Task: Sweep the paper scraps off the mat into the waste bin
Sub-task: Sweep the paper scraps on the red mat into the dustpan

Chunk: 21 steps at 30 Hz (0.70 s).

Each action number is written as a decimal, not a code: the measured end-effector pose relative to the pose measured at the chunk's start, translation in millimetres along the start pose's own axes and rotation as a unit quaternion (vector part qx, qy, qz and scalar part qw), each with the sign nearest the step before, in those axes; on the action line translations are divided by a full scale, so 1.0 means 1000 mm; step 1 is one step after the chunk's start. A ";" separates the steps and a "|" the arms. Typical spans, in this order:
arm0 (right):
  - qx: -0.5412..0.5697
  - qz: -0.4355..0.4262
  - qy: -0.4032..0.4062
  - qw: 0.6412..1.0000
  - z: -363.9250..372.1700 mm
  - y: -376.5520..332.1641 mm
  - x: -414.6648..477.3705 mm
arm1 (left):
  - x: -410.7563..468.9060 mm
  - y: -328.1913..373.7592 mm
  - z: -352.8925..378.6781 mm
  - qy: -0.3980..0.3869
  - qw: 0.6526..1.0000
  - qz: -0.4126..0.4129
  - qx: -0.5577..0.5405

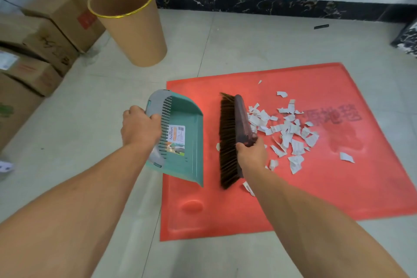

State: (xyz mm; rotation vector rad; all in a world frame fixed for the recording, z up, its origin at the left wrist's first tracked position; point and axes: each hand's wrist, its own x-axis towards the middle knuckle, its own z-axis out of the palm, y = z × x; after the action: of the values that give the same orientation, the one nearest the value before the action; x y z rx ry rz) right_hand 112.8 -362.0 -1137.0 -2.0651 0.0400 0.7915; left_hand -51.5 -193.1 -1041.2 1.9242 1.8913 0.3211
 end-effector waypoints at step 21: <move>-0.054 -0.109 -0.001 0.993 -0.003 0.005 -0.002 | 0.009 0.001 -0.009 0.022 0.999 -0.020 0.014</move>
State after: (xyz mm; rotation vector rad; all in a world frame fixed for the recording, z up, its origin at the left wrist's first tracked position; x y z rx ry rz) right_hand 111.5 -367.5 -1138.8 -2.1273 -0.2299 0.6727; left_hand -54.5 -183.4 -1033.6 1.9088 1.9707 0.3294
